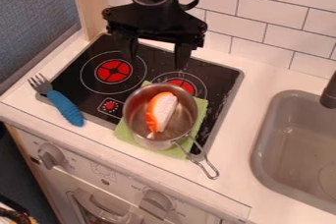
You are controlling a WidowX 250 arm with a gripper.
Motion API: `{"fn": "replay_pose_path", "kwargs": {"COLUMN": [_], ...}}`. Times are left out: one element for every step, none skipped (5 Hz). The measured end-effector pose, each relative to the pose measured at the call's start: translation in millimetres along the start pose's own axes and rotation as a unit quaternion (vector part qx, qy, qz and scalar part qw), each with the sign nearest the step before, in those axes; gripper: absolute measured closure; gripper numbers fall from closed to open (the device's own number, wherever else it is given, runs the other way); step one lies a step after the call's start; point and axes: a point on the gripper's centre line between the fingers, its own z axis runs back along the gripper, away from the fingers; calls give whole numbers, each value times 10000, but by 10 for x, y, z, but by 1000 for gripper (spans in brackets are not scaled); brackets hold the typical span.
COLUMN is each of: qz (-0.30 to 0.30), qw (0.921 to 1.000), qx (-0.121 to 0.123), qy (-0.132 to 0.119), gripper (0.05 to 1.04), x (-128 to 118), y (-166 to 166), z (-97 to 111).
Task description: Moved the fork in the top right corner of the stove
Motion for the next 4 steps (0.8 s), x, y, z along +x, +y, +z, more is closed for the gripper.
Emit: {"fn": "replay_pose_path", "kwargs": {"qz": [17, 342, 757, 1532], "qw": [9999, 9991, 9965, 9869], "qx": [25, 134, 239, 418], "qy": [106, 228, 268, 276], "gripper": [83, 83, 83, 83], "x": [-43, -46, -12, 39], "y": [1, 124, 283, 513], "z": [-44, -65, -82, -119]}}
